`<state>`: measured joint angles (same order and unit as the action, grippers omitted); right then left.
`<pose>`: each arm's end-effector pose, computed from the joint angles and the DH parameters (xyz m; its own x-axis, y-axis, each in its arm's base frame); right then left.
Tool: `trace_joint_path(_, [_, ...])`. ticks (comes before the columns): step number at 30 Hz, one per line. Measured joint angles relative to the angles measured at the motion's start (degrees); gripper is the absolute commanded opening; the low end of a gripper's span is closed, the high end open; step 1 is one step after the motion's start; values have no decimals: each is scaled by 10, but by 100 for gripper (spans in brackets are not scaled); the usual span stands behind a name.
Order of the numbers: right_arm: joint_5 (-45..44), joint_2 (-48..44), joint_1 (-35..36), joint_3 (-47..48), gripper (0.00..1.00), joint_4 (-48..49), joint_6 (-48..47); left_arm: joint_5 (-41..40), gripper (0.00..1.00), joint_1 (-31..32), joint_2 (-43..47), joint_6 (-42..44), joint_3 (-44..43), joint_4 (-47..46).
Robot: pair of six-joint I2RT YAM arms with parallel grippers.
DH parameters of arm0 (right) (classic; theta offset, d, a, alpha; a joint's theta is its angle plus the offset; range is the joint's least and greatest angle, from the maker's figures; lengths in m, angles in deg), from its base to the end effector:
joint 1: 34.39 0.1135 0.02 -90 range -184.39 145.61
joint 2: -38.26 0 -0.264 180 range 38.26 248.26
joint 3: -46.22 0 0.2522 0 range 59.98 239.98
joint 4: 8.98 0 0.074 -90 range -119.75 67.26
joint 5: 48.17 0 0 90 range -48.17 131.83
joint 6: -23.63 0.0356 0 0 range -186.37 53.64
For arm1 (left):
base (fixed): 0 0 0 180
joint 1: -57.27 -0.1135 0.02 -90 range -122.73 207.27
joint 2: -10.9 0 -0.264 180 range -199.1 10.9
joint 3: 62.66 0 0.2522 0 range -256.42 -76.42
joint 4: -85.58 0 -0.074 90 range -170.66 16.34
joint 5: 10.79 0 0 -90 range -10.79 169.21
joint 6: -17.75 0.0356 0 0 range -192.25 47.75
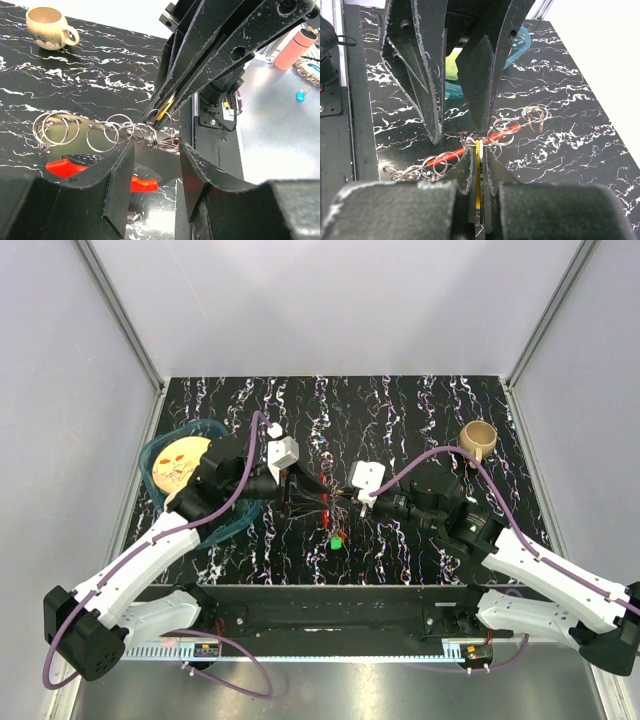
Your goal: Remove the keys from the keyring
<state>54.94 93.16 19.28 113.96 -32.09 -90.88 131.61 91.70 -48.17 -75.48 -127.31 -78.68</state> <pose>0.1244 0.1828 0.3662 0.2842 -0.2955 -0.9121 -0.8780 0.3018 -0.3714 0.1734 -0.1530 0.3476 -0.2009 0.0961 -0.9749 0.9785 0.0678 -0.1950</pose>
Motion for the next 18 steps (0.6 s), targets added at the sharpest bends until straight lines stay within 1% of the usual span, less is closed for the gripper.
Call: trace_joint_path(18, [0,-9,0,-2,0,1,17,-28,43,27,-8,2,0,0])
